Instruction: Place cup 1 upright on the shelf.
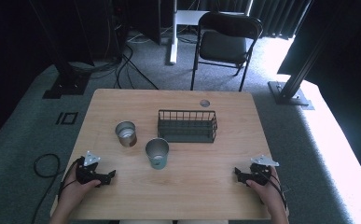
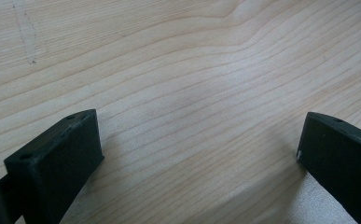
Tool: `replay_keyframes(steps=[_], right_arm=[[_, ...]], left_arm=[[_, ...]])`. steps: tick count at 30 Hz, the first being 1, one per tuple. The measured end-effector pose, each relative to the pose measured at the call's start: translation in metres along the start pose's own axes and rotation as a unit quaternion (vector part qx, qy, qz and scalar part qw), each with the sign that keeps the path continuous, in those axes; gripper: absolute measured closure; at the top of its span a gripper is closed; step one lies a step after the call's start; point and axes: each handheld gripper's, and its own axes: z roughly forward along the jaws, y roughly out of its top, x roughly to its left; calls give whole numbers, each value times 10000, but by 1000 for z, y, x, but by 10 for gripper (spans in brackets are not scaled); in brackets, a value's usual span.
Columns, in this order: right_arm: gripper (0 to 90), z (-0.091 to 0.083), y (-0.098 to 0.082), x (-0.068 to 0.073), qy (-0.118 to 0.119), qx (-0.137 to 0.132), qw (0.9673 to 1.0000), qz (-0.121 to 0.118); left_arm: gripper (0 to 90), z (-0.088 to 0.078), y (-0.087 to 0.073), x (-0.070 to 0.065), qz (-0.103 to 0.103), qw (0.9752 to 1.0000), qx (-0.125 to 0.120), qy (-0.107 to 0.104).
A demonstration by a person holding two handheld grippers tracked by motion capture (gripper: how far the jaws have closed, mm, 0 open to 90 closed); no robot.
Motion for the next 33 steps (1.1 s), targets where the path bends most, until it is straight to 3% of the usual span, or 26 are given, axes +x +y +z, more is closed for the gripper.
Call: replay_keyframes(steps=[19,24,33], right_arm=[[132,-2,-2,-2,57,-62,9999,70],[128,-2,-1,0,-39,-70,10000,15],[127,1,3,13,306,-106,9991,-258]], left_arm=[[4,-3,-3,3,-51,10000,2,43],[4,-3,-3,3,-51,10000,1,42],[4,-3,-3,3,-52,10000,1,42]])
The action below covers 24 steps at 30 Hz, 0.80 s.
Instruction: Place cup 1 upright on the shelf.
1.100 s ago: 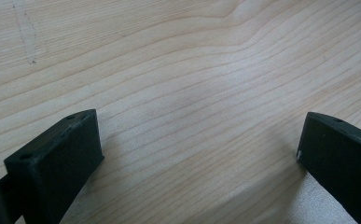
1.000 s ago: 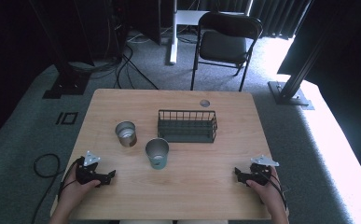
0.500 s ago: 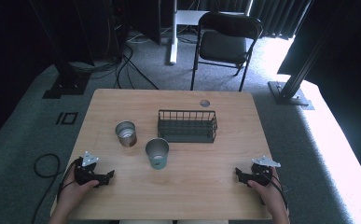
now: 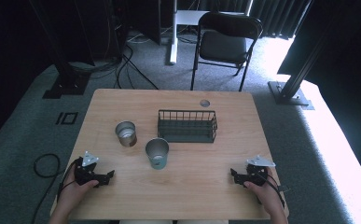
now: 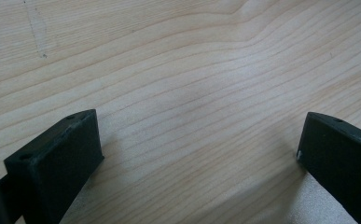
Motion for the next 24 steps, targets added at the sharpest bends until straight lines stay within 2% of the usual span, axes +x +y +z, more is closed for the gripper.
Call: replay_keyframes(steps=[24], right_arm=[[128,11,22,37,546,-131,9977,-381]], left_arm=[[3,0,0,0,2,10000,1,1]])
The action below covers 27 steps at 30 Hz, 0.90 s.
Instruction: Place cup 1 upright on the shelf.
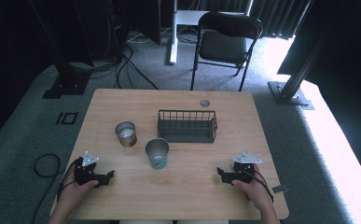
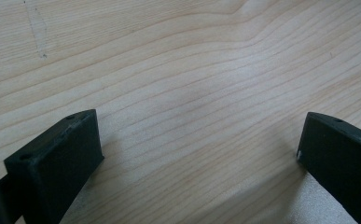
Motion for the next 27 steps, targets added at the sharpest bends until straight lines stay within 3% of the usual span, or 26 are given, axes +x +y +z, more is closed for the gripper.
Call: replay_keyframes(steps=[8,27], right_arm=[[127,6,9,12,66,-137,9999,-80],[128,31,31,50,545,-165,9974,-432]], left_arm=[[3,0,0,0,2,10000,0,0],[4,0,0,0,3,10000,1,-1]])
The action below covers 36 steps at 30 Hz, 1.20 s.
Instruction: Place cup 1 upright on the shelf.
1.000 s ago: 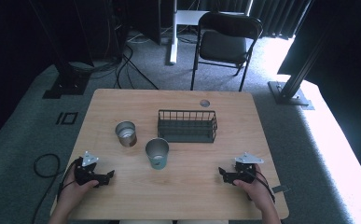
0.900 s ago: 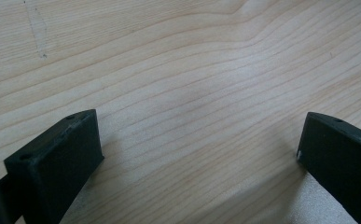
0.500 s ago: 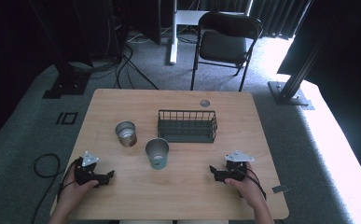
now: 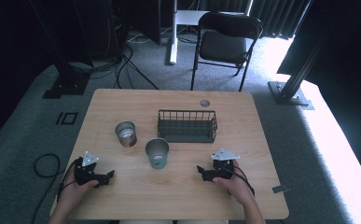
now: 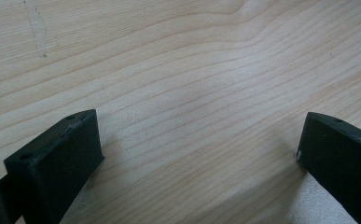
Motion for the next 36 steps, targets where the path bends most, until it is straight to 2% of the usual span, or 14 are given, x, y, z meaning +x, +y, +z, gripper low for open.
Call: replay_keyframes(steps=[6,16,24,29,36], right_arm=[[130,11,8,14,145,8,9998,-156],[129,22,20,33,453,-152,9984,-293],[128,31,33,52,751,-354,9956,-441],[127,34,38,59,826,-390,9945,-504],[128,40,48,72,1031,-521,9914,-611]], left_arm=[[4,0,0,0,-1,10000,-1,0],[4,0,0,0,-1,10000,-1,1],[4,0,0,0,2,10000,0,0],[4,0,0,0,1,10000,-1,1],[4,0,0,0,-1,10000,-4,1]])
